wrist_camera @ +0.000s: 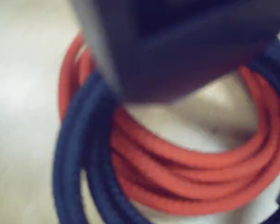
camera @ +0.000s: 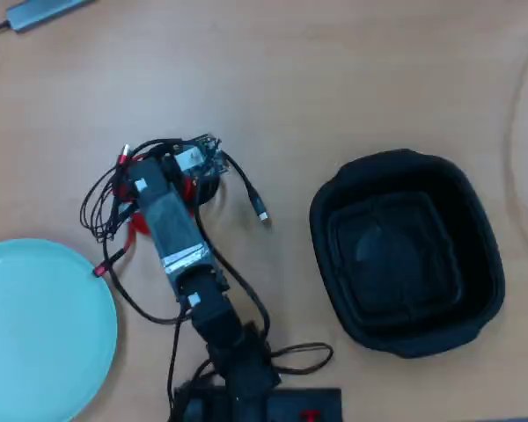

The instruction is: Put a black charging cable in a black bowl and put a red charging cable in a green bowl

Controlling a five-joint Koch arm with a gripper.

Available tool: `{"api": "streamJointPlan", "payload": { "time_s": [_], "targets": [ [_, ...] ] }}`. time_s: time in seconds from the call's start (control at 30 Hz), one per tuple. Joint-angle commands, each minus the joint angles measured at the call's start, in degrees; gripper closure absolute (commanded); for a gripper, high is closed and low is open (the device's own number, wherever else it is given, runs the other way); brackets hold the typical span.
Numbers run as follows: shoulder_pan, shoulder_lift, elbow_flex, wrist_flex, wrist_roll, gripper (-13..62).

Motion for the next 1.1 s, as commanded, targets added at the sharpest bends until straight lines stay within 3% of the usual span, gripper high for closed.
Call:
{"api": "streamJointPlan", "payload": {
  "time_s": [0.0,0.17,0.47,1.07],
  "targets": [
    [0.7,0.9,-4.2,-0.3,0.0,55.6],
    [0.9,2.6,-4.8,-0.3,-0.6,55.6],
    [1.4,23.6,-4.0,8.3,-10.6,55.7],
    [13.6,40.8,-8.0,6.9,-25.0,55.6]
  ]
}}
